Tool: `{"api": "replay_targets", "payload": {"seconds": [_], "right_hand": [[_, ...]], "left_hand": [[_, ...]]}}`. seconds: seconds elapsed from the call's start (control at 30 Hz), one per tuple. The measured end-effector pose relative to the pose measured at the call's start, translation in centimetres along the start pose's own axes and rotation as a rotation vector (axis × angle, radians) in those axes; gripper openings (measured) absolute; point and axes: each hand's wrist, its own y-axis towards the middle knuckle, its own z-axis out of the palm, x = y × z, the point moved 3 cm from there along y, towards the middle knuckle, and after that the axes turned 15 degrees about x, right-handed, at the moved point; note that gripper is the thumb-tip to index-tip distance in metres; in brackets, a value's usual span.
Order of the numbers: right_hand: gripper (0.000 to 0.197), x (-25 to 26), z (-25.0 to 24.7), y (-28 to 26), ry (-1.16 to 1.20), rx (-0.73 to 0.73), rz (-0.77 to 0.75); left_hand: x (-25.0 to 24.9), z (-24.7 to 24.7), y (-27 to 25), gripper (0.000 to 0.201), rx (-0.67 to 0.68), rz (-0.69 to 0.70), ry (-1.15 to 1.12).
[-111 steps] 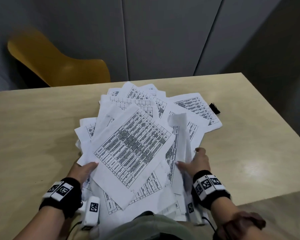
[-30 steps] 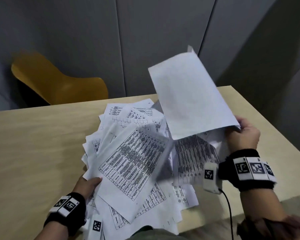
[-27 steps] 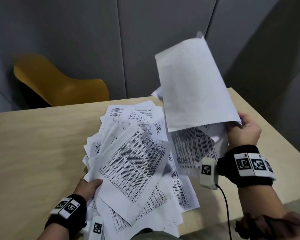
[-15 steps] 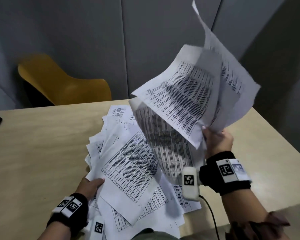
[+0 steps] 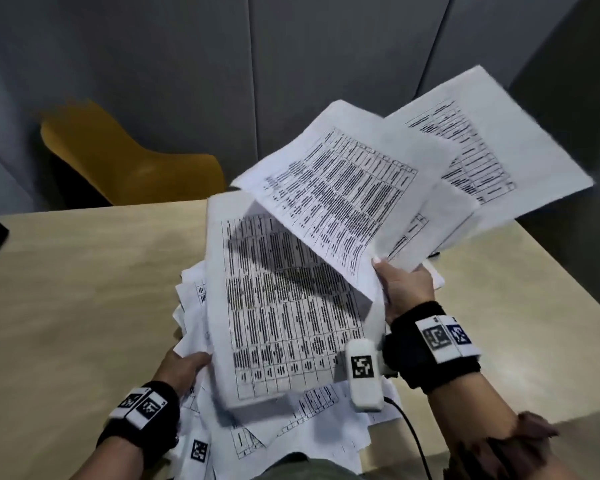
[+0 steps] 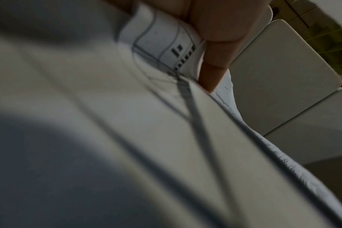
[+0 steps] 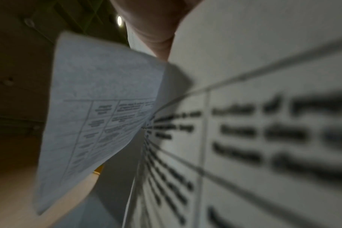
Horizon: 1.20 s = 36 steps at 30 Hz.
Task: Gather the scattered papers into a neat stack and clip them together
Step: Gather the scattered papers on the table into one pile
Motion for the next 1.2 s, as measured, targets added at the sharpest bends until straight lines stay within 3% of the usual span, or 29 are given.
{"api": "replay_targets", "payload": {"seconds": [0.03, 0.13, 0.23, 0.3, 0.37, 0.5, 0.8, 0.93, 1.0, 1.13, 1.2], "right_hand": [[0.017, -0.6, 0.0, 0.0, -0.026, 0.005, 0.02], [0.018, -3.3, -0.4, -0.1, -0.117, -0.021, 0.079], [0.016, -5.6, -0.5, -0.6, -0.114, -0.02, 0.109], [0.02, -6.5, -0.5, -0.9, -0.146, -0.021, 0.134], [0.017, -7.1, -0.5, -1.2, -0.211, -0.018, 0.138], [0.02, -8.4, 0.2, -1.9, -0.335, 0.063, 0.191], [0.028, -8.1, -1.5, -0.1, -0.667, 0.25, 0.326], [0.018, -7.9, -3.2, 0.6, -0.866, 0.337, 0.408], [0.012, -8.1, -3.4, 0.1, -0.909, 0.435, 0.473], [0.009, -8.5, -2.6, -0.3, -0.996, 0.458, 0.359], [0.028, -8.7, -1.9, -0.5, -1.005, 0.447, 0.311]], "left_hand": [[-0.3, 0.3, -0.4, 0.043, 0.013, -0.02, 0.003], [-2.7, 2.2, -3.1, 0.011, 0.005, -0.039, 0.021], [-2.8, 2.3, -3.0, 0.007, -0.017, -0.027, 0.035], [-2.8, 2.1, -2.6, 0.028, -0.01, 0.004, 0.009], [-2.7, 1.9, -2.8, 0.025, 0.009, 0.041, -0.021], [-2.4, 2.3, -3.0, 0.04, 0.099, 0.055, 0.119], [-1.8, 1.5, -1.9, 0.031, 0.028, 0.037, 0.09], [-1.8, 1.4, -1.6, 0.025, -0.026, 0.053, 0.108], [-1.6, 1.5, -1.4, 0.036, -0.041, 0.055, 0.108], [-1.8, 1.7, -1.9, 0.038, -0.051, 0.079, 0.089], [-2.3, 2.1, -2.5, 0.048, -0.02, 0.092, 0.054]]}}
